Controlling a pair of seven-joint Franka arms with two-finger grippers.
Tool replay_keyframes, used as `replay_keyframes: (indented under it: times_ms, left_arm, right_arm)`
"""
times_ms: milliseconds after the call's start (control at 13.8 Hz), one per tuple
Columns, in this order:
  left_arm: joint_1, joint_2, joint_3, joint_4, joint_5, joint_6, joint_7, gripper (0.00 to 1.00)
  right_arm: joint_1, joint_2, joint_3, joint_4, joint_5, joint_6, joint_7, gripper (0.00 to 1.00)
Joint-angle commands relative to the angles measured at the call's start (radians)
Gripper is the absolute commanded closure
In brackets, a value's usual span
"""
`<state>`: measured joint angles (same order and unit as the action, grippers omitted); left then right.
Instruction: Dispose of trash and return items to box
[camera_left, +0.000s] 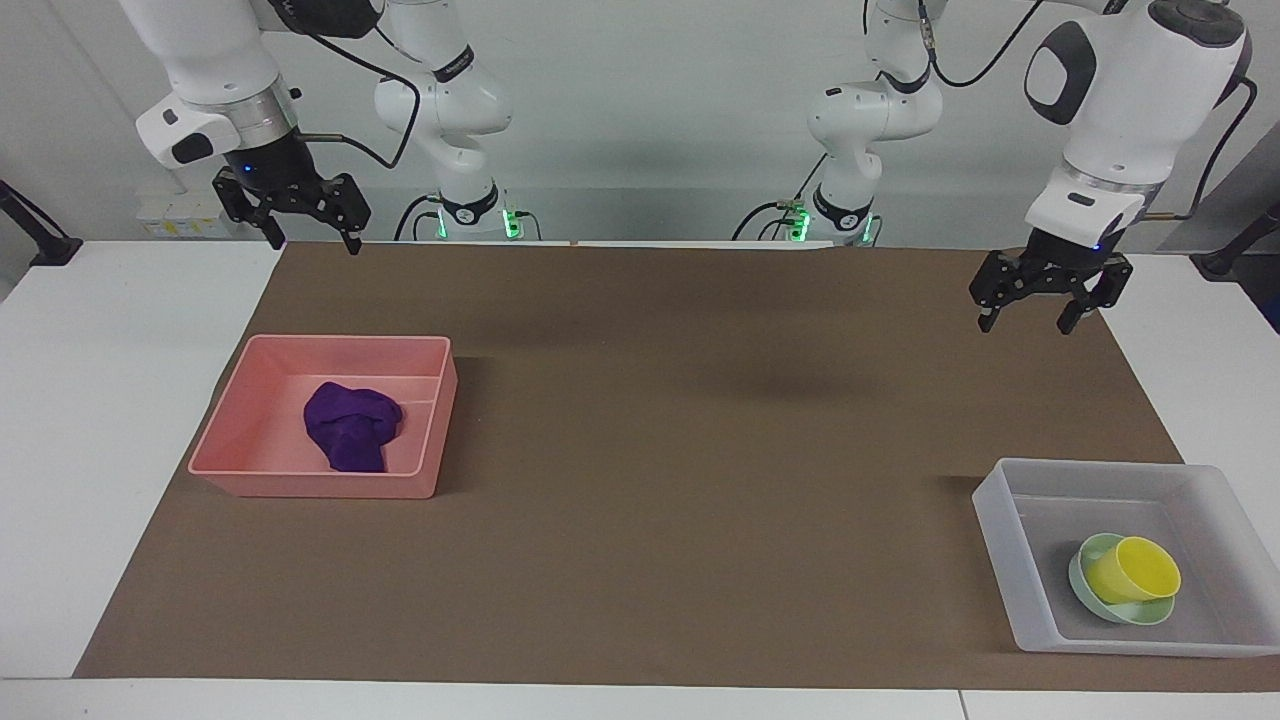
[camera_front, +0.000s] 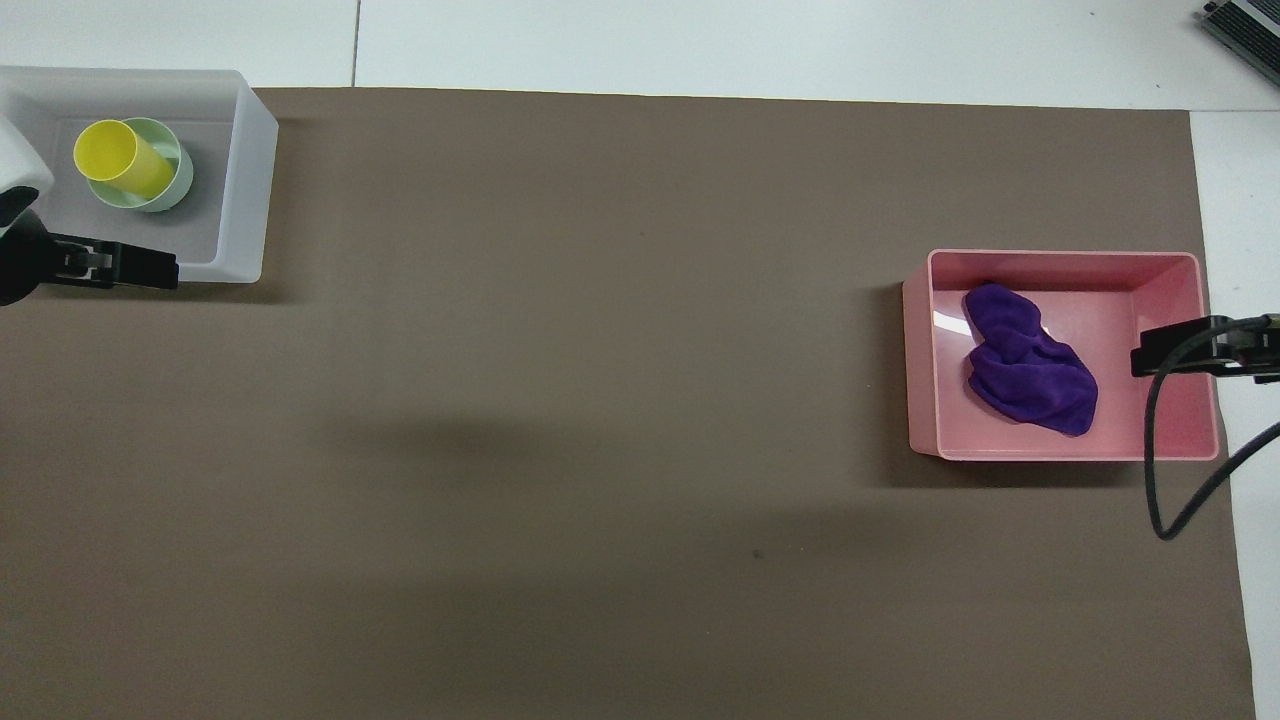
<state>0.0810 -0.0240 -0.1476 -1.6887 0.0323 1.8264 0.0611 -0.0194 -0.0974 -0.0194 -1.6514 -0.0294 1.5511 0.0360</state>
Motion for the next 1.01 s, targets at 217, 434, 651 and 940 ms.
replay_keyframes:
  times_ms: [217, 434, 651, 940]
  left_arm:
    - [-0.006, 0.001, 0.010, 0.040, 0.011, -0.119, 0.026, 0.00]
    - [-0.001, 0.015, 0.011, 0.107, 0.005, -0.203, 0.049, 0.00]
    - [-0.016, -0.004, 0.023, 0.110, -0.014, -0.251, 0.051, 0.00]
    - [-0.118, -0.005, 0.120, 0.128, -0.050, -0.298, 0.046, 0.00]
  right_arm:
    - [-0.008, -0.001, 0.007, 0.005, -0.007, -0.019, -0.018, 0.00]
    - [-0.008, -0.002, 0.007, 0.002, -0.006, -0.016, -0.011, 0.00]
    - [-0.008, 0.001, 0.007, 0.004, -0.006, -0.016, -0.005, 0.00]
    - [-0.016, 0.022, 0.007, 0.041, 0.003, -0.034, 0.004, 0.00]
